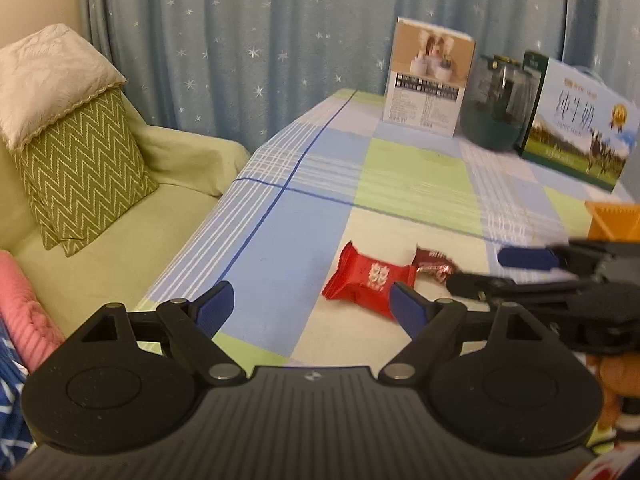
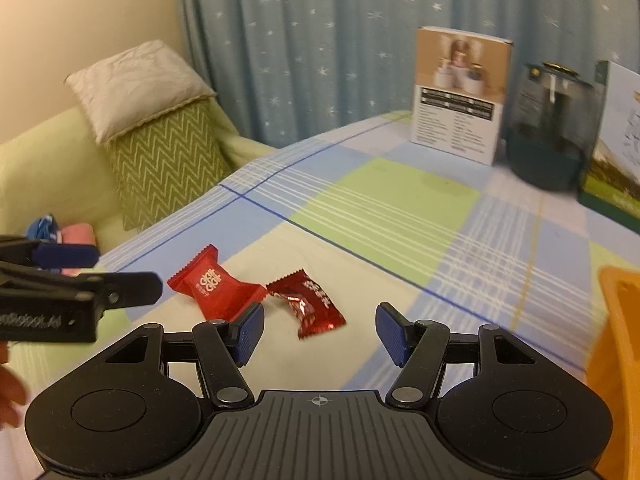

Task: Organize snacks
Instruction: 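Grasp the large red candy with the left tool while the right tool grasps the dark red candy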

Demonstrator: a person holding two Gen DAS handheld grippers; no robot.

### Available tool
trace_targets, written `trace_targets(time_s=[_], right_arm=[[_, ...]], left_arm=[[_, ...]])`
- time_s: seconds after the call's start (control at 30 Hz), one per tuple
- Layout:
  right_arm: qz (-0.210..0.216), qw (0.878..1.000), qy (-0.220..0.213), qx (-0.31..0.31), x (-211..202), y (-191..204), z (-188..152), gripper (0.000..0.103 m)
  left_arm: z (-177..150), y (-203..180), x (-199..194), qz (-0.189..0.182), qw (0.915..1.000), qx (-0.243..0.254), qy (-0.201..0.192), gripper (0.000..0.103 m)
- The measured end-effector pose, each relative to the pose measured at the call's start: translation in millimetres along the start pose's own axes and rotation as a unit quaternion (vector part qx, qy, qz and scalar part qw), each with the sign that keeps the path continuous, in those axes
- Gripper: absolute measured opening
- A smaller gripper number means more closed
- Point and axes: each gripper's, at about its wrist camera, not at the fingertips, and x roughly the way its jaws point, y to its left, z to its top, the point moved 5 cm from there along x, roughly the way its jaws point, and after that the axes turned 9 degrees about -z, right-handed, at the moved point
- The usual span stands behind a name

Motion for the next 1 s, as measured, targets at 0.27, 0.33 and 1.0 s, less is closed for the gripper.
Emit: trace_targets(time_s=[0.27,0.33,1.0], right_arm=[[-0.001,1.000,-0.004,-0.021,26,4,-5,0.049],[0.002,1.000,-0.007,-0.020,27,4,-4,0.049],[-0.044,0.998,0.006,0.054,-8,-41,-2,0.025]], left_arm=[[-5,5,6,0.006,0.9995,-0.011,0.029,0.083],[-5,3,7,0.004,0.9995,-0.011,0.029,0.083],[2,-15,51,-0.048,0.9987,0.005,0.015,0.083]])
